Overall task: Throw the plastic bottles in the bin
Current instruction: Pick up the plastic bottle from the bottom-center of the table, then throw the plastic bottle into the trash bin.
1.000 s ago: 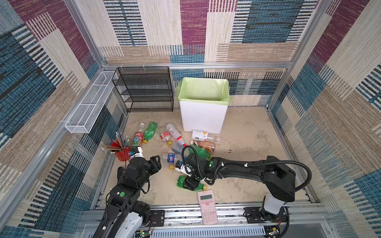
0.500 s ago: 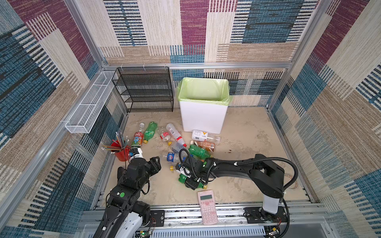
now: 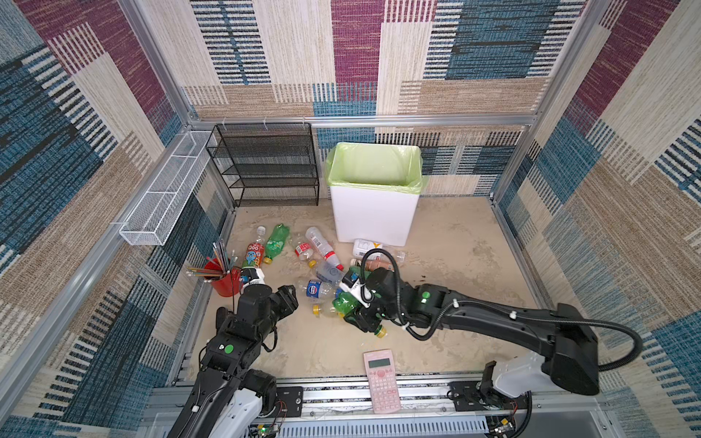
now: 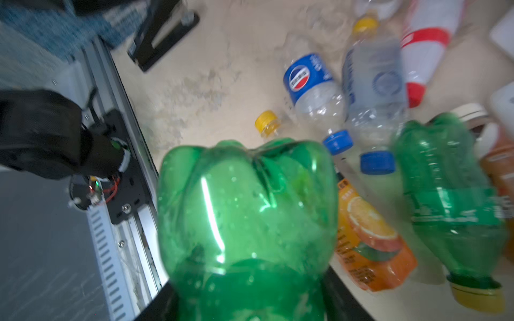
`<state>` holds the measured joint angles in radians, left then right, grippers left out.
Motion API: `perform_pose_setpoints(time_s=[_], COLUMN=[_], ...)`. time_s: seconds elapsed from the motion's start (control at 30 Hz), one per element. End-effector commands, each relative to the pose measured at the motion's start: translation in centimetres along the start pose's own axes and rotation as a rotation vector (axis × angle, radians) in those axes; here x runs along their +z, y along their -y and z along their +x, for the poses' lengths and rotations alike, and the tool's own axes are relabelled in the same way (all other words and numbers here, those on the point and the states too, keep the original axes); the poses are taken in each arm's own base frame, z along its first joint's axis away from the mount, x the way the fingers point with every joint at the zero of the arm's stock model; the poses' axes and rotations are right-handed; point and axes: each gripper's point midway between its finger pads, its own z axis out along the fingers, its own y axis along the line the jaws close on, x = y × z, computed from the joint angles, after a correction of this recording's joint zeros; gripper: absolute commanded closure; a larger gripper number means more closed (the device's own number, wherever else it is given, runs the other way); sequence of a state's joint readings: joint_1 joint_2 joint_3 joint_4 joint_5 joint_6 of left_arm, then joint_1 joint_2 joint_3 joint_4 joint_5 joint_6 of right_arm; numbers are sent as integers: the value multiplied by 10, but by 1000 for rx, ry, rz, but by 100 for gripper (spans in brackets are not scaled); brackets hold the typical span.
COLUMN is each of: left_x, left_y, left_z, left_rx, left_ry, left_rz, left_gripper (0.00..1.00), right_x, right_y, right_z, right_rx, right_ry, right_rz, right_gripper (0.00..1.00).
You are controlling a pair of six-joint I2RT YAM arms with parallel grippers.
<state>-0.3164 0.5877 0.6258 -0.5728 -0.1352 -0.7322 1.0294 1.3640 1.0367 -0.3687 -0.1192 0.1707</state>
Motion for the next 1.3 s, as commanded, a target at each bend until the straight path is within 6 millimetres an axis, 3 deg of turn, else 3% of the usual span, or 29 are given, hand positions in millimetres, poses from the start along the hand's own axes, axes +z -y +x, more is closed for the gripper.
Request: perform_pose_setpoints(time_s=[0.0, 0.13, 0.33, 0.43, 0.53, 0.63, 0.77, 0.83, 0.93, 1.07, 1.17, 1.27], left_x=[2, 8, 11, 9, 6, 1, -2, -2, 0, 6, 11, 15], left_y=[15, 25, 38, 41, 45, 49, 47, 45, 43, 43, 41, 38], left_z=[-15, -21, -28, -32, -38, -43, -46, -45, -42, -38, -33, -27], left_rx=[11, 24, 44, 49, 50, 70, 74, 68, 65, 62, 52, 39], left_ry=[37, 26, 23, 29, 39, 45, 58, 59, 51, 36, 26, 13], left_rz=[38, 55, 78, 85, 91, 91, 80, 77, 75, 75, 74, 73], left_gripper=[35, 35, 36, 36, 36, 36, 36, 36, 36, 36, 36, 36], right_x=[-55, -140, -240, -269, -274, -289, -292, -314, -336, -346, -330, -288], right_y=[24, 71, 113, 141, 175, 183, 185, 175, 166, 150, 150, 164], right_z=[-67, -136, -252, -321, -387, -423, -414, -404, -405, -386, -339, -271], right_rx=[124, 165, 66, 21, 4, -24, -6, -25, -43, -46, 12, 120], right_ry=[326, 650, 1036, 1140, 1140, 1202, 1223, 1293, 1277, 1226, 1154, 1001], right_rz=[52, 193, 367, 417, 438, 452, 451, 469, 510, 498, 486, 485], right_gripper=[46, 45, 45, 36, 18, 3, 1, 1, 2, 9, 15, 20])
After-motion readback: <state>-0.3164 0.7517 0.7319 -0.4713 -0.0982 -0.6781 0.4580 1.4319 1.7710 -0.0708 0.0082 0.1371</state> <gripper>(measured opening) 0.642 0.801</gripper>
